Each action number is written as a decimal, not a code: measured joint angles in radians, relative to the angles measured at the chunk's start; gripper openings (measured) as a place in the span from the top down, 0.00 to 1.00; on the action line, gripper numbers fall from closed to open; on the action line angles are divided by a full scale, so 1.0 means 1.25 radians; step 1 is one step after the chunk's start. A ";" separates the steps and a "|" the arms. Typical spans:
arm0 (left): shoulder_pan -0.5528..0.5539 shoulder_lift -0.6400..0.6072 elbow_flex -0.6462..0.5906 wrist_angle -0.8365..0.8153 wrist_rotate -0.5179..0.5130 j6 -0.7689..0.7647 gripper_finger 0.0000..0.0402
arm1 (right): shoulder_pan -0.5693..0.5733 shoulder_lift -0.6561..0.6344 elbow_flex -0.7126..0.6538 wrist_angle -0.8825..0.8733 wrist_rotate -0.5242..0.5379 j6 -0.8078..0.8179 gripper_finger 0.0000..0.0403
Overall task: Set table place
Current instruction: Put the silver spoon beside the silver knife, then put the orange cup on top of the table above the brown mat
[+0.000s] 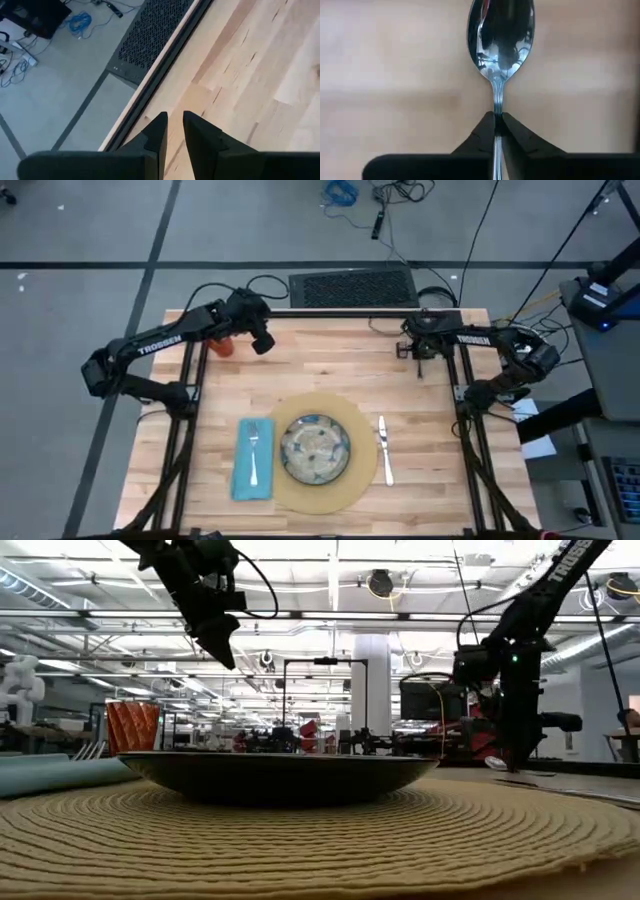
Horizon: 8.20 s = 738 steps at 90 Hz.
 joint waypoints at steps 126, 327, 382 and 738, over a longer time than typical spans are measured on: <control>-0.011 0.000 0.001 -0.017 0.015 -0.021 0.88 | 0.954 -0.008 0.036 -0.048 -0.118 0.902 1.00; 0.008 0.000 0.000 -0.093 0.047 -0.094 0.88 | 0.705 -0.117 0.198 -0.012 0.069 0.299 0.74; 0.015 0.026 -0.016 -0.391 -0.119 -0.364 0.88 | 0.262 0.058 0.198 0.269 -0.096 -0.317 0.75; -0.034 0.167 0.032 -0.182 0.359 -0.176 1.00 | 0.289 0.060 0.198 0.248 -0.164 -0.388 0.75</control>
